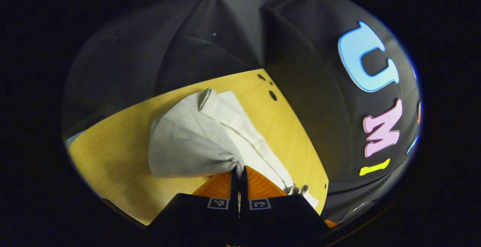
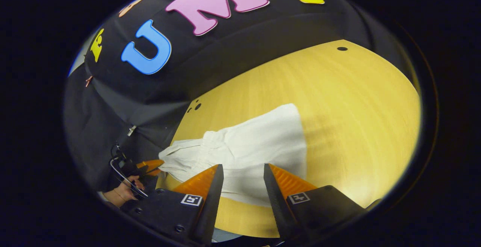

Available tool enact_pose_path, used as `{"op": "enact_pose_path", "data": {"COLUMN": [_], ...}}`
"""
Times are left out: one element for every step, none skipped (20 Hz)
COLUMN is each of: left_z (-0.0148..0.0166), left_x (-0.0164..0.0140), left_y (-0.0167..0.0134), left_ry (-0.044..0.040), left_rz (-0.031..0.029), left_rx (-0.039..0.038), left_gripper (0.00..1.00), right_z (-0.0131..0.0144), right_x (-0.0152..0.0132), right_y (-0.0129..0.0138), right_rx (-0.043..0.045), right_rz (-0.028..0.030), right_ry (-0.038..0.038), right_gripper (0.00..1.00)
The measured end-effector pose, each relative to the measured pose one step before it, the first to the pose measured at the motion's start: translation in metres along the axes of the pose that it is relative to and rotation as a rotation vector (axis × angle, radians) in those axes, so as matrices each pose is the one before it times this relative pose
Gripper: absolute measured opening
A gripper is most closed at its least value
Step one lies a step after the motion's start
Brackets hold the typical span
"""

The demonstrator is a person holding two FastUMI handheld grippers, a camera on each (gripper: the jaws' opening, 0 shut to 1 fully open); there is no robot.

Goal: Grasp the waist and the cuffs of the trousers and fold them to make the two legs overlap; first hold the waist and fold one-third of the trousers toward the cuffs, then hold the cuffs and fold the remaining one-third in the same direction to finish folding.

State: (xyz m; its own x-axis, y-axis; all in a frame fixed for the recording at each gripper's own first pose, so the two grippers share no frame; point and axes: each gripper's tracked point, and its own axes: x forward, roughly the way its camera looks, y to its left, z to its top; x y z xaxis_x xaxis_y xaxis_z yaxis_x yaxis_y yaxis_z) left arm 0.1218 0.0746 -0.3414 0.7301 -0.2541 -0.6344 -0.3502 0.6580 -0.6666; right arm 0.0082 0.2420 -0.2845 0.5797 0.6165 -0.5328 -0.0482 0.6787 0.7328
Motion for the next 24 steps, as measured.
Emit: {"op": "enact_pose_path", "data": {"left_z": [0.00357, 0.00113, 0.00155, 0.00136, 0.00162, -0.00120, -0.00124, -0.00302, -0.00238, -0.00375, -0.00218, -0.00427, -0.00320, -0.00537, -0.00599, -0.00679, -0.00739, -0.00968, -0.00974, -0.01156, -0.01359, -0.01382, -0.01369, -0.01239], "left_x": [-0.00341, -0.00241, -0.00343, -0.00137, -0.00430, -0.00043, -0.00108, -0.00007, 0.00138, 0.00020, 0.00130, 0.00213, 0.00147, 0.00438, 0.00298, 0.00348, 0.00364, 0.00430, 0.00383, 0.00437, 0.00521, 0.00681, 0.00491, 0.00504], "left_y": [-0.01277, -0.01296, -0.01263, -0.01242, -0.01483, -0.01410, -0.01400, -0.01231, -0.01339, -0.01415, -0.01437, -0.01397, -0.01407, -0.01421, -0.01356, -0.01320, -0.01244, -0.01199, -0.01283, -0.01025, -0.00980, -0.00795, -0.00645, -0.00466], "left_ry": [-0.01411, -0.01383, -0.01148, -0.01187, -0.01022, -0.00649, -0.00247, 0.00166, 0.00077, 0.00103, 0.00149, 0.00340, 0.00438, 0.00389, 0.00785, 0.01136, 0.01462, 0.01754, 0.02127, 0.02434, 0.02907, 0.02700, 0.02759, 0.02549], "left_rz": [-0.02097, -0.02085, -0.02000, -0.01964, -0.02211, -0.02018, -0.01614, -0.01155, -0.01335, -0.01484, -0.01390, -0.01485, -0.01585, -0.01336, -0.01292, -0.01159, -0.01033, -0.00841, -0.01046, -0.00922, -0.00470, 0.00040, 0.00501, 0.00996], "left_rx": [0.01678, 0.02084, 0.02288, 0.02242, 0.02125, 0.02205, 0.02385, 0.02480, 0.02265, 0.02194, 0.02206, 0.02057, 0.01963, 0.01963, 0.01948, 0.02106, 0.02308, 0.02324, 0.02467, 0.02504, 0.02930, 0.02844, 0.02443, 0.02212], "left_gripper": [0.06, 0.06, 0.06, 0.06, 0.06, 0.06, 0.06, 0.06, 0.06, 0.06, 0.06, 0.06, 0.06, 0.06, 0.06, 0.06, 0.05, 0.05, 0.05, 0.05, 0.05, 0.05, 0.06, 0.06], "right_z": [0.00163, 0.00083, -0.00069, 0.00011, 0.00068, 0.00209, 0.00164, 0.00146, 0.00350, 0.00189, 0.00326, 0.00286, 0.00328, 0.00177, 0.00176, 0.00281, 0.00168, -0.00044, 0.00054, 0.00053, 0.00064, -0.00016, 0.00131, -0.00036], "right_x": [-0.00748, -0.00774, -0.00900, -0.00950, -0.00885, -0.00876, -0.00734, -0.00794, -0.00692, -0.00606, -0.00670, -0.00736, -0.00652, -0.00548, -0.00512, -0.00431, -0.00250, -0.00342, -0.00264, -0.00270, -0.00276, -0.00107, -0.00055, -0.00207], "right_y": [-0.01278, -0.00743, -0.00586, -0.00771, -0.00783, -0.00857, -0.00771, -0.00818, -0.00895, -0.00899, -0.01058, -0.00858, -0.00756, -0.00636, -0.00645, -0.00583, -0.00555, -0.00611, -0.00586, -0.00418, -0.00525, -0.00544, -0.00372, -0.00251], "right_rx": [0.01523, 0.02264, 0.02201, 0.01324, 0.00483, 0.00179, 0.00479, 0.00912, 0.01031, 0.00841, 0.00700, 0.00742, 0.00756, 0.00711, 0.00617, 0.00621, 0.00520, 0.00544, 0.00662, 0.00721, 0.00878, 0.00945, 0.00940, 0.00757], "right_rz": [-0.01613, -0.00770, -0.00264, -0.00614, -0.01015, -0.01101, -0.01055, -0.00821, -0.00888, -0.01050, -0.01096, -0.00864, -0.00594, -0.00371, -0.00469, -0.00206, -0.00287, -0.00385, -0.00206, -0.00377, -0.00410, -0.00352, -0.00102, 0.00051], "right_ry": [-0.00853, -0.00911, -0.00568, -0.00695, -0.00559, -0.00571, -0.00472, -0.00407, -0.00586, -0.00801, -0.00733, -0.00608, -0.00670, -0.00581, -0.00535, -0.00534, -0.00385, -0.00145, 0.00058, 0.00101, 0.00155, 0.00021, -0.00051, 0.00031], "right_gripper": [0.68, 0.68, 0.68, 0.68, 0.68, 0.68, 0.68, 0.68, 0.68, 0.67, 0.68, 0.68, 0.68, 0.68, 0.68, 0.68, 0.68, 0.68, 0.68, 0.68, 0.68, 0.68, 0.68, 0.68]}}
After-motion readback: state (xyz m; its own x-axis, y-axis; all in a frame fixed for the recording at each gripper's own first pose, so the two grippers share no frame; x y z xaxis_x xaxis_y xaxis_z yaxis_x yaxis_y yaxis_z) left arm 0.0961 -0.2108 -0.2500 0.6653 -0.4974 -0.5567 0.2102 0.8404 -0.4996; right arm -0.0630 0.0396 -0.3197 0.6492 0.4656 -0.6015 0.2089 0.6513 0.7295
